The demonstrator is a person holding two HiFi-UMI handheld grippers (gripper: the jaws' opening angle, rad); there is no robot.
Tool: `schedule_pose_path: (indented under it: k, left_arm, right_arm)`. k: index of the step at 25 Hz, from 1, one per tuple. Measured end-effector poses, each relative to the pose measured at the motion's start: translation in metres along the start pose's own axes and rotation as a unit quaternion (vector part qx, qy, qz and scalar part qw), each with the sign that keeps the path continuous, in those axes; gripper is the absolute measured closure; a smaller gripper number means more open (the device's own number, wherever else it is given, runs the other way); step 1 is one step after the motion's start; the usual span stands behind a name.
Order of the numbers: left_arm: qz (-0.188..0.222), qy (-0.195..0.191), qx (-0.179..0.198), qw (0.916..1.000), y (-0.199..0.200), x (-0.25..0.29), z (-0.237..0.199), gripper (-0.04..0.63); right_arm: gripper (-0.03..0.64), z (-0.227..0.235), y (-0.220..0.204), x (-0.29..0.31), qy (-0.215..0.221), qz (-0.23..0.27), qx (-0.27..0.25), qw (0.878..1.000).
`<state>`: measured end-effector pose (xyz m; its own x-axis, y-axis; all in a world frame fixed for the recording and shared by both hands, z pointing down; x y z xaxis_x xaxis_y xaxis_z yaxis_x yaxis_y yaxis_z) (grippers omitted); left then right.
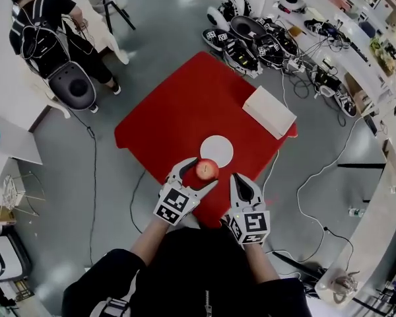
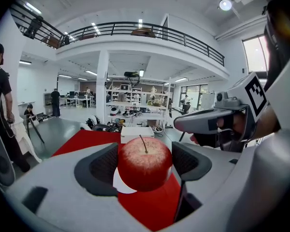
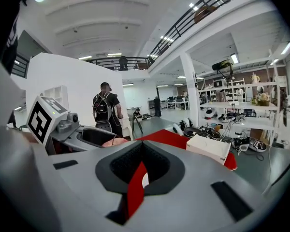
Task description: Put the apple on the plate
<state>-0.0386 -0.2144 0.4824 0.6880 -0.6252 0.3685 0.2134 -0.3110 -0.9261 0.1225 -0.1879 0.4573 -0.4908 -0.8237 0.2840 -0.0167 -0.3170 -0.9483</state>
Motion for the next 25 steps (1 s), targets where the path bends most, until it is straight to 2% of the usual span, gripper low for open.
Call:
schedule_pose_path:
  k: [9, 16, 22, 25]
  left_arm:
    - [-0.016, 0.032, 0.003, 0.9994, 0.016, 0.045, -0.017, 0.244]
    - [-0.022, 0.042, 0.006, 0.9988, 0.021, 0.053, -0.03, 0.244]
    - [-0.013, 0.026, 0.012, 0.9995, 0.009, 0.064, -0.046, 0.244]
    - [-0.006, 0.014, -0.008, 0.9998, 0.002, 0.076, -0.056, 0.244]
  right_arm:
    - [0.606, 0.045, 0.002, 0.037, 0.041, -0.013, 0.006, 0.999]
    - [0.606, 0.05, 0.0, 0.055, 0.057, -0.03, 0.014, 0.998]
    - [0.606, 0.047, -0.004, 0.069, 0.039, -0.031, 0.009, 0.999]
    - [0.606, 0.051, 0.0, 0.072, 0.022, -0.03, 0.012, 0.999]
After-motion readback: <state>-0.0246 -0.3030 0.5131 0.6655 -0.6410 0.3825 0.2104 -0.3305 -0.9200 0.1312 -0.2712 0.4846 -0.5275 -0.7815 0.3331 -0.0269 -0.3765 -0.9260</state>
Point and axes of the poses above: the fingertips, and each gripper's own axes: x forward along the fingers, z to its right, y out of its top, the point moved 8 cm from there along -x, backward along the fingers, and after that the axes turned 2 degrees about z, right-handed, at the moved point
